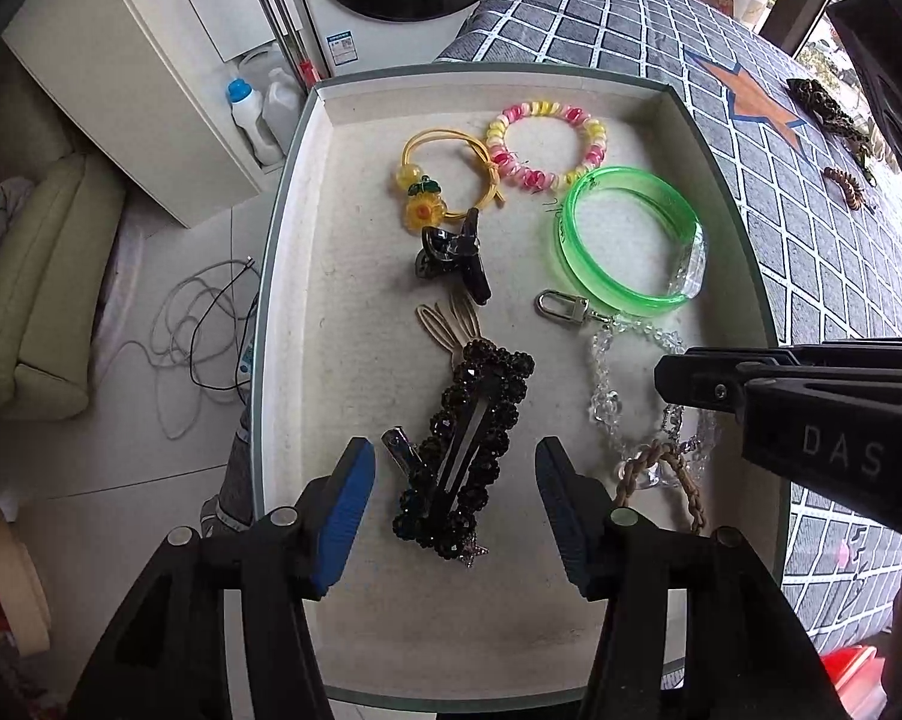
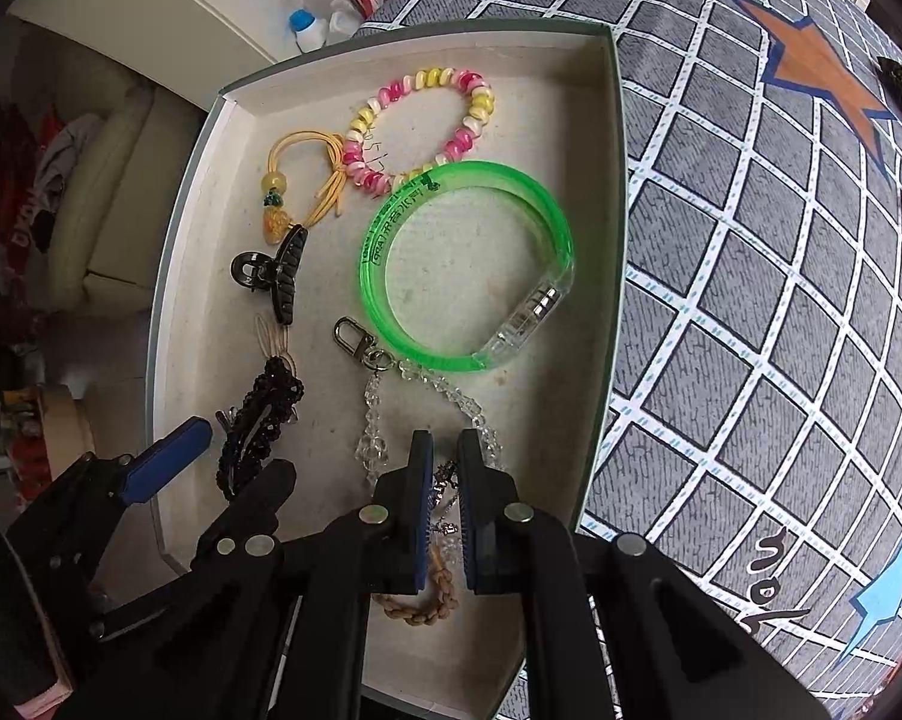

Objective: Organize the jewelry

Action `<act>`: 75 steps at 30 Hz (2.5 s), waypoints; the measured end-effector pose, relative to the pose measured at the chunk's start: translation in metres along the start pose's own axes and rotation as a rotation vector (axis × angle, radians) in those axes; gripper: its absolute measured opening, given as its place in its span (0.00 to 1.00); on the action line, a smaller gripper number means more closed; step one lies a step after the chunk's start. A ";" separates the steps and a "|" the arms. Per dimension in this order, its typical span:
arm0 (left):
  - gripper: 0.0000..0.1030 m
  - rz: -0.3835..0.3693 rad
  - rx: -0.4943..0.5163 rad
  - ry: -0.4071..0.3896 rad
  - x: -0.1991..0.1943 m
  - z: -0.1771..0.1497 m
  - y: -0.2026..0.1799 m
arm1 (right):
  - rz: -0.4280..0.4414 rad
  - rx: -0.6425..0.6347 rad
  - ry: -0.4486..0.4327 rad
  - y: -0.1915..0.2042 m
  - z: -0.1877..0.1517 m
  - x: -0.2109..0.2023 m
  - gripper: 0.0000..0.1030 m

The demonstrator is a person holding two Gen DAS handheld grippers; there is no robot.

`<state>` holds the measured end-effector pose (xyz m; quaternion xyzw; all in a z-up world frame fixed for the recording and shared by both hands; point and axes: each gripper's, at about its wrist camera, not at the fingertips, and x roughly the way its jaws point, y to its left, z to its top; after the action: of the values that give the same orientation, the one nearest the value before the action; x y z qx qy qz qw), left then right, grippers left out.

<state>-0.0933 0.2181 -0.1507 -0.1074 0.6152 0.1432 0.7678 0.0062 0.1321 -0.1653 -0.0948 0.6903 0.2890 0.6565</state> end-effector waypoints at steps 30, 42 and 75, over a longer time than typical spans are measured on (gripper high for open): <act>1.00 0.001 -0.010 0.008 -0.060 -0.005 0.011 | -0.188 -0.015 -0.130 -0.004 -0.044 -0.100 0.85; 1.00 0.029 0.009 -0.025 -0.077 -0.003 0.015 | -0.219 -0.043 -0.155 0.010 -0.051 -0.108 0.85; 1.00 0.030 0.021 -0.017 -0.081 -0.006 0.014 | -0.220 -0.050 -0.155 0.015 -0.057 -0.114 0.85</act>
<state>-0.1201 0.2217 -0.0726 -0.0888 0.6116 0.1490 0.7719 -0.0359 0.0857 -0.0530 -0.1638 0.6155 0.2389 0.7330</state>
